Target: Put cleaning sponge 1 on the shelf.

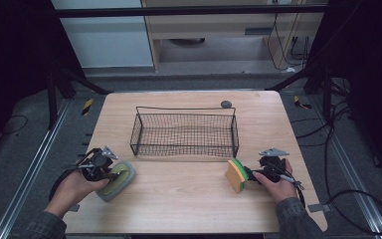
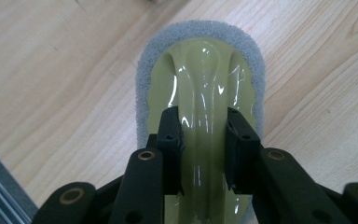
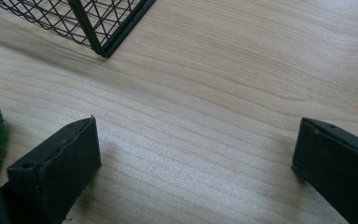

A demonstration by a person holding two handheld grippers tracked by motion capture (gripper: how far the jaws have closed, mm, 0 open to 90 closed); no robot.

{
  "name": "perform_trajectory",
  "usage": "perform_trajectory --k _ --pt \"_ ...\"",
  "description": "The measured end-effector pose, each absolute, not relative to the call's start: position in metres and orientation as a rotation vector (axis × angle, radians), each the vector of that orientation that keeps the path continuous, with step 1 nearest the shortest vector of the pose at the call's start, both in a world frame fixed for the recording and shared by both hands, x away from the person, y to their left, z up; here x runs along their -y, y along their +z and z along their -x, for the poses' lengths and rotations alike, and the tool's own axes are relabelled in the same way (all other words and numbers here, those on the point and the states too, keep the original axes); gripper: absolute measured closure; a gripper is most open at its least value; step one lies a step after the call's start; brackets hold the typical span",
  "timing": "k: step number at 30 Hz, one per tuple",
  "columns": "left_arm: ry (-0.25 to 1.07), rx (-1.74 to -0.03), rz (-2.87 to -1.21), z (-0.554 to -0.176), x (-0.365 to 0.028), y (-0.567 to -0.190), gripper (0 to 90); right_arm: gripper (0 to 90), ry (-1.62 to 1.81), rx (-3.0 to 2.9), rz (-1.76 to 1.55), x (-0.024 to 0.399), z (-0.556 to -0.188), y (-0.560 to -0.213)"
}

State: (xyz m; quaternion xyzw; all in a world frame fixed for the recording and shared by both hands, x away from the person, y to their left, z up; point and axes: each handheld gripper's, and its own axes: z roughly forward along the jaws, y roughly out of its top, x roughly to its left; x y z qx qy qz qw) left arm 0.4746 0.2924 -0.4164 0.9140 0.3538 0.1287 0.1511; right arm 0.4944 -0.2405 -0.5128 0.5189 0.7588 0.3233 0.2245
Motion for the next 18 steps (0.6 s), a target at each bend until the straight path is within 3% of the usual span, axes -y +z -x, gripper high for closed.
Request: perform_trajectory --k 18 --pt "0.512 -0.926 -2.567 -0.476 -0.295 -0.373 70.7 0.6 0.894 -2.108 -1.418 0.241 -0.497 -0.513"
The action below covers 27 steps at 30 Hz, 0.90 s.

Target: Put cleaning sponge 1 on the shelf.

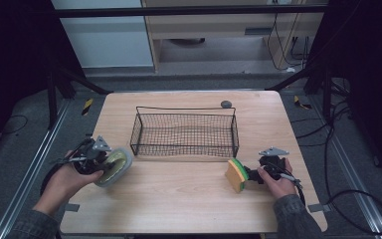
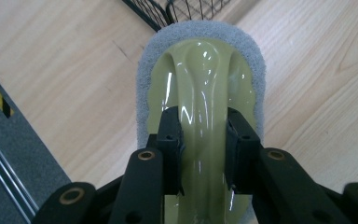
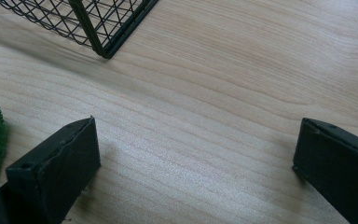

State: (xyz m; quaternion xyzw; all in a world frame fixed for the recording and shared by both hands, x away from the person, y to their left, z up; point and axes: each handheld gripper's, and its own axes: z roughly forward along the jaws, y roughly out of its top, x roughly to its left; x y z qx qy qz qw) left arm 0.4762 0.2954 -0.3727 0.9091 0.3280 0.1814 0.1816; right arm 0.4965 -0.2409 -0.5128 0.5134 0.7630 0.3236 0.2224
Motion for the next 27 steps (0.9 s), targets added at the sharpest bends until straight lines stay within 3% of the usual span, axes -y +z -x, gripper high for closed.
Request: perform_trajectory --k 20,27 --pt "0.587 -0.716 -2.595 -0.513 -0.271 -0.320 70.7 0.7 0.888 -2.102 -1.420 0.238 -0.500 -0.513" --pt "0.632 -0.716 -2.557 -0.528 -0.260 -0.317 70.7 0.7 0.890 -2.102 -1.423 0.238 -0.500 -0.513"
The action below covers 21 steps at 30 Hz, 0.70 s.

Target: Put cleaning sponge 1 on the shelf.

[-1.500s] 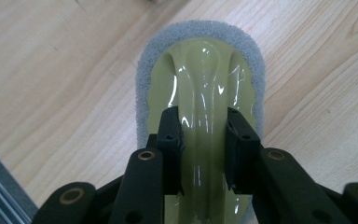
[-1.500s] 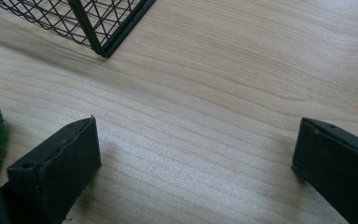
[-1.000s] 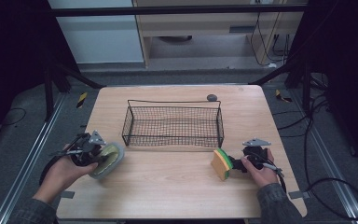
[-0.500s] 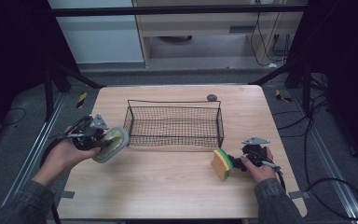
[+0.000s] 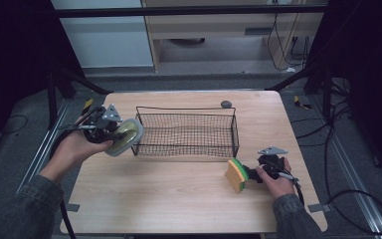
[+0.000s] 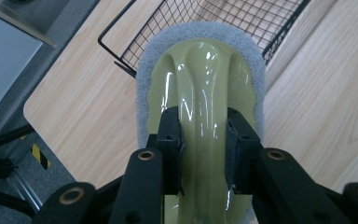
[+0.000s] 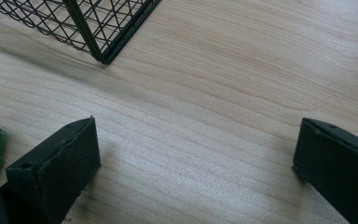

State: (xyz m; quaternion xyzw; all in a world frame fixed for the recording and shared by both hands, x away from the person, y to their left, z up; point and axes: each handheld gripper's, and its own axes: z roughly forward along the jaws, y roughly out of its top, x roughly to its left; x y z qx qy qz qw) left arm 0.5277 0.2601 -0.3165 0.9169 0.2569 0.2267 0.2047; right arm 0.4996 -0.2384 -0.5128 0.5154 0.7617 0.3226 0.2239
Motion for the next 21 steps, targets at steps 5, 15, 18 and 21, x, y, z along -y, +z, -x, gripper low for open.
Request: perform_trajectory --k 5,15,18,21 --pt "0.664 -0.708 -2.585 -0.535 -0.256 -0.318 70.7 0.7 0.899 -2.104 -1.430 0.239 -0.499 -0.512" --pt "0.716 -0.674 -2.597 -0.548 -0.253 -0.302 70.7 0.7 0.895 -2.103 -1.432 0.239 -0.497 -0.513" --pt "0.734 -0.668 -2.597 -0.549 -0.249 -0.299 70.7 0.7 0.889 -2.097 -1.430 0.240 -0.497 -0.513" --pt "0.759 -0.637 -2.607 -0.549 -0.245 -0.296 70.6 0.7 0.887 -2.099 -1.425 0.240 -0.496 -0.513"
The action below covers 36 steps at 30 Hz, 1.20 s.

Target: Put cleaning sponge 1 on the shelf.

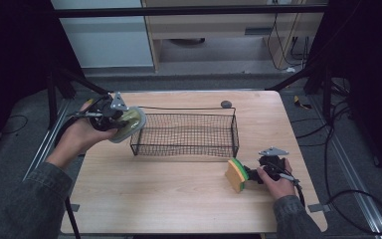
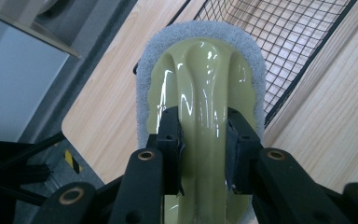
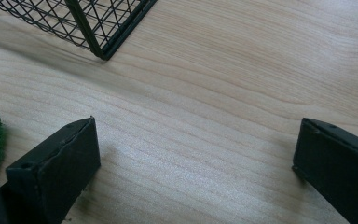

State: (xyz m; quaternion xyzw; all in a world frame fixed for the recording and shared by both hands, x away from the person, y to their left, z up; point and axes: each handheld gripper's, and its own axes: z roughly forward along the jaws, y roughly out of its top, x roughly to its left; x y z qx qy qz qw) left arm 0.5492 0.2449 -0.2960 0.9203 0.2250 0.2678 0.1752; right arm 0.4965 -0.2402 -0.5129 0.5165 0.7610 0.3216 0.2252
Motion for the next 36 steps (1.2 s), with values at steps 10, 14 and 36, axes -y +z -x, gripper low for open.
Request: perform_trajectory --k 10,14,36 --pt "0.817 -0.562 -2.655 -0.558 -0.228 -0.295 70.6 0.6 0.887 -2.101 -1.421 0.241 -0.497 -0.513" --pt "0.823 -0.536 -2.667 -0.559 -0.220 -0.295 70.6 0.6 0.888 -2.099 -1.422 0.241 -0.496 -0.513" --pt "0.856 -0.400 -2.691 -0.572 -0.192 -0.301 70.7 0.6 0.893 -2.107 -1.418 0.241 -0.497 -0.513"
